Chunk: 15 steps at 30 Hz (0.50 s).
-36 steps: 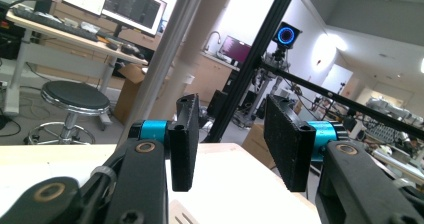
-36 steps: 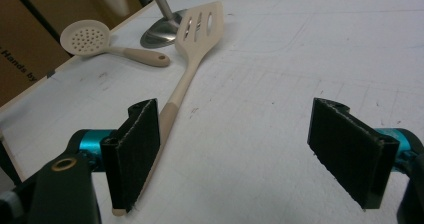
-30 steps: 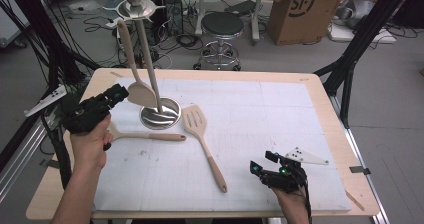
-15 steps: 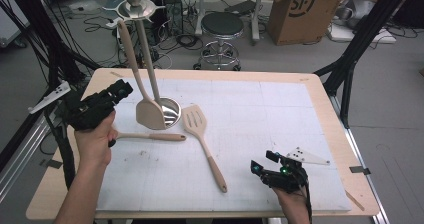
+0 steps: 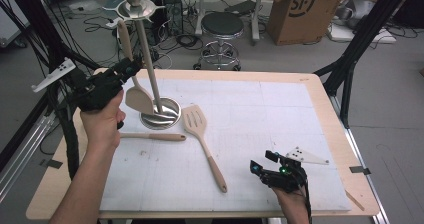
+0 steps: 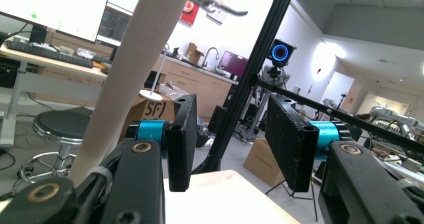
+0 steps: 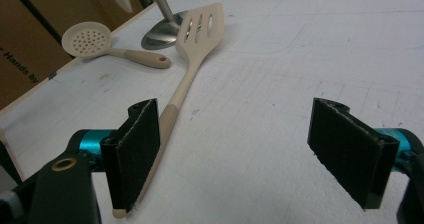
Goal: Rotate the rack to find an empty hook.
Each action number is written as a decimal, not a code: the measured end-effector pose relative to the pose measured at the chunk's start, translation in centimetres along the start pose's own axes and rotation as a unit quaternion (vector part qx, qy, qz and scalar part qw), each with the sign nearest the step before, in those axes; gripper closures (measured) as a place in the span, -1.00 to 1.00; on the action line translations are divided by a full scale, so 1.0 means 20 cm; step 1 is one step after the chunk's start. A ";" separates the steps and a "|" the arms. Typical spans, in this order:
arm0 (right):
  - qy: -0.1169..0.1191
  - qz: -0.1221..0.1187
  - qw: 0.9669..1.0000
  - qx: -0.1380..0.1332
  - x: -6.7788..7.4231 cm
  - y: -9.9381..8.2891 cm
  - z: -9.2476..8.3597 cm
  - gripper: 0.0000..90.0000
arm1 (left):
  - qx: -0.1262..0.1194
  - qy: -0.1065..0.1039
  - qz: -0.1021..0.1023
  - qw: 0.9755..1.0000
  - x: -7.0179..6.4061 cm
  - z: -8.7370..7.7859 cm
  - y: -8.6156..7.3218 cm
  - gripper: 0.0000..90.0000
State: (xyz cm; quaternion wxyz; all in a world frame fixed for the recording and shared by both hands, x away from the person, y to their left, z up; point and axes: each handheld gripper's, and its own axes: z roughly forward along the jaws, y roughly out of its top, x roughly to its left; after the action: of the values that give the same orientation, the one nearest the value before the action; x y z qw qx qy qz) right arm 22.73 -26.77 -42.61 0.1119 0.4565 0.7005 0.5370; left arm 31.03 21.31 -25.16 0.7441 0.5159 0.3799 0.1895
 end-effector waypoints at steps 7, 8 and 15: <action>0.000 0.000 1.000 -0.004 -0.01 0.00 -0.01 -0.53 | -0.020 0.013 0.002 1.000 -0.02 0.05 0.07 0.29; 0.001 0.002 1.000 -0.003 -0.01 0.00 -0.01 -0.53 | -0.020 0.012 0.002 1.000 -0.02 0.06 0.08 0.30; 0.007 0.006 1.000 -0.002 -0.02 0.00 0.00 -0.53 | -0.024 0.003 0.002 1.000 -0.02 0.10 0.12 0.53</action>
State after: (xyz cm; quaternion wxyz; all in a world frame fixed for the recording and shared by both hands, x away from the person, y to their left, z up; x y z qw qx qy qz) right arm 22.95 -27.00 -42.78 0.1049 0.4563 0.6977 0.5422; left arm 32.63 20.72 -22.54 0.7549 0.4977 0.3766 0.2014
